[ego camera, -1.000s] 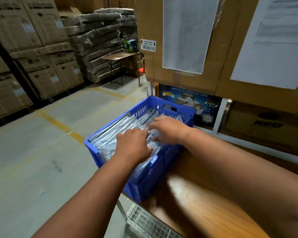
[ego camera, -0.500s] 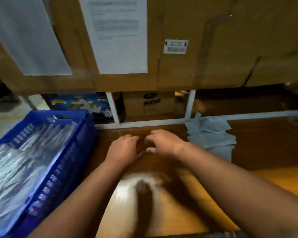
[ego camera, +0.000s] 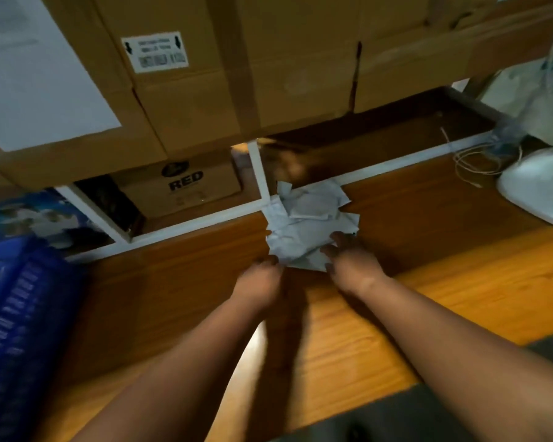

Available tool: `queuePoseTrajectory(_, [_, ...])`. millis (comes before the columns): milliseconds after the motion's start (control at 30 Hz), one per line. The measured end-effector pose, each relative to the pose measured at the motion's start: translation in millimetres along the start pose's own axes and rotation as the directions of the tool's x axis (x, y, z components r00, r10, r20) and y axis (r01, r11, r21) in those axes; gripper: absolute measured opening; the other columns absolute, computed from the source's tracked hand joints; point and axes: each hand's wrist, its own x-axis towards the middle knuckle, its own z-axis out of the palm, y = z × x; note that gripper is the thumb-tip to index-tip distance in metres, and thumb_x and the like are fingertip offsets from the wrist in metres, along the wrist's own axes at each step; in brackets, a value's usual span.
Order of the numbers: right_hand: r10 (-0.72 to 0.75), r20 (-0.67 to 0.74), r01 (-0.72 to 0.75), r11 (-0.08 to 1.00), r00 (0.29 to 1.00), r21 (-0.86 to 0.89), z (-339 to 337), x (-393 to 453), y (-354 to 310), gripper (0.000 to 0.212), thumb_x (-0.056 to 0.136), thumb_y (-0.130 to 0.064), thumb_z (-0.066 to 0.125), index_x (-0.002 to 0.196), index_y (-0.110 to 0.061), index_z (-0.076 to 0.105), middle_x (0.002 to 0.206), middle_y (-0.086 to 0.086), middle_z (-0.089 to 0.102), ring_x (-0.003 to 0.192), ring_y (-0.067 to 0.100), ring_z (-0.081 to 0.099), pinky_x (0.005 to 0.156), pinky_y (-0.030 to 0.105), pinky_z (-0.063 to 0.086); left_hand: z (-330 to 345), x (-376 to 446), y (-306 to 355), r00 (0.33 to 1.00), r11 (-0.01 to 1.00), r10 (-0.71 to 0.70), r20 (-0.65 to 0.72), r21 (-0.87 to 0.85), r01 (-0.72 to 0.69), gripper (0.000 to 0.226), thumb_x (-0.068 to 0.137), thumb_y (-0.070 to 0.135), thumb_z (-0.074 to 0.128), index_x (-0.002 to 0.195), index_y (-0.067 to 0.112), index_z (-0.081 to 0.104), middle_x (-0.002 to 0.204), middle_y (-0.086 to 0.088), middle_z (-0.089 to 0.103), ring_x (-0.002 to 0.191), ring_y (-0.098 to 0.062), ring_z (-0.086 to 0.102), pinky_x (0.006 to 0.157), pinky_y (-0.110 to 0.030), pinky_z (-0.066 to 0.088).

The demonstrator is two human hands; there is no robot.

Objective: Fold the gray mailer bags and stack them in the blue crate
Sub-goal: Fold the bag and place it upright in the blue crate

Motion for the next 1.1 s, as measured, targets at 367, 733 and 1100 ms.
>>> queuePoseTrajectory(367, [-0.144, -0.180, 0.145, 0.989, 0.973, -0.010, 10.7, 68.0, 14.7, 0.046, 0.104, -0.044, 0.050, 0.149, -0.034, 0.051, 0.152, 0.004, 0.051, 0.142, 0.034, 0.044, 0.111, 0.055, 0.036, 5.9, 107.9, 38.5, 0.993, 0.992, -0.094, -0.064, 0.074, 0.099, 0.059, 0.098, 0.043, 0.063, 0.151, 0.020, 0.049, 0.155, -0.007, 0.048, 0.137, -0.033, 0.049, 0.104, -0.045, 0.048])
queuePoseTrajectory(733, [-0.333, -0.223, 0.318, 0.943, 0.916, -0.101, 6.6, 33.8, -23.7, 0.047, 0.091, -0.033, 0.062, 0.138, -0.031, 0.064, 0.139, 0.006, 0.062, 0.131, 0.034, 0.054, 0.109, 0.056, 0.035, 15.5, 21.7, 7.6, 0.984, 0.988, -0.090, -0.152, 0.114, 0.107, 0.057, 0.107, 0.021, 0.051, 0.162, 0.013, 0.040, 0.164, -0.015, 0.042, 0.143, -0.040, 0.049, 0.109, -0.050, 0.049])
queuePoseTrajectory(1100, [-0.637, -0.028, 0.631, 0.767, 0.770, -0.114, 69.5, -45.2, -170.9, 0.064, 0.091, -0.035, 0.070, 0.151, -0.032, 0.051, 0.155, 0.012, 0.056, 0.144, 0.033, 0.049, 0.105, 0.049, 0.044, 98.4, -193.6, -96.2, 0.956, 0.982, -0.160, -0.244, 0.063, 0.181, 0.065, 0.091, 0.020, 0.038, 0.153, 0.010, 0.056, 0.148, -0.013, 0.063, 0.131, -0.028, 0.065, 0.106, -0.036, 0.053])
